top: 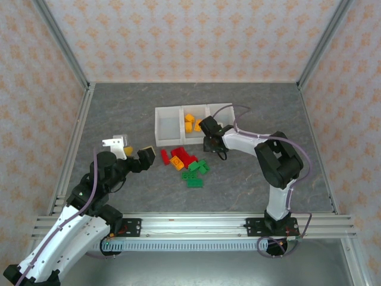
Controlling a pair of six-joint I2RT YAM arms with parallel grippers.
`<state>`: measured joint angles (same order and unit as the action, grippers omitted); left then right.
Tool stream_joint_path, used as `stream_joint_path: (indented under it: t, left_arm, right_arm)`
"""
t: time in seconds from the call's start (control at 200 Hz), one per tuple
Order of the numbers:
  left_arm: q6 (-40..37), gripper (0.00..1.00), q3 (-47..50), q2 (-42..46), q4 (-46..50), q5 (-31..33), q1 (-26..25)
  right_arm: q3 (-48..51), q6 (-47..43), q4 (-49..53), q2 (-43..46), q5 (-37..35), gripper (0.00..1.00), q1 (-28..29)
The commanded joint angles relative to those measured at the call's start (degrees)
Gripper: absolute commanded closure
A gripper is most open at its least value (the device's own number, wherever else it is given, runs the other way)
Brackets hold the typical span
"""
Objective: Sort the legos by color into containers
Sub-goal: Pick up the lego from the center of the table, then place the lego in the container.
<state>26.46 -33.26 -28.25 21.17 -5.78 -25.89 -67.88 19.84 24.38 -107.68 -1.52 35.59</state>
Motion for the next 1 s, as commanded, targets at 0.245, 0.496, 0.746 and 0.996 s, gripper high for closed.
stream_joint_path:
  t: [0.245, 0.496, 0.746, 0.996]
  left_arm:
    - [-1.41, 0.01, 0.5, 0.47, -2.1, -0.94, -0.37]
    - [-1.42, 0.01, 0.47, 0.9, -2.18, -0.9, -0.39]
    - [-1.41, 0.01, 0.48, 1.77, -2.01, -0.65, -0.37]
    - [-1.32, 0.01, 0.56, 3.44, -2.01, 0.04, -0.35]
  right_arm:
    - [-4.5, 0.13, 8.37, 4.5, -6.98, 0.68, 5.49]
    - [-11.85, 1.18, 8.46, 10.27, -2.16, 0.71, 8.24]
    - [-25.44, -1.33, 2.35, 1.71, 7.0, 0.72, 8.26]
    - [-42.52, -1.11, 3.92, -12.93, 10.34, 0.66, 8.26]
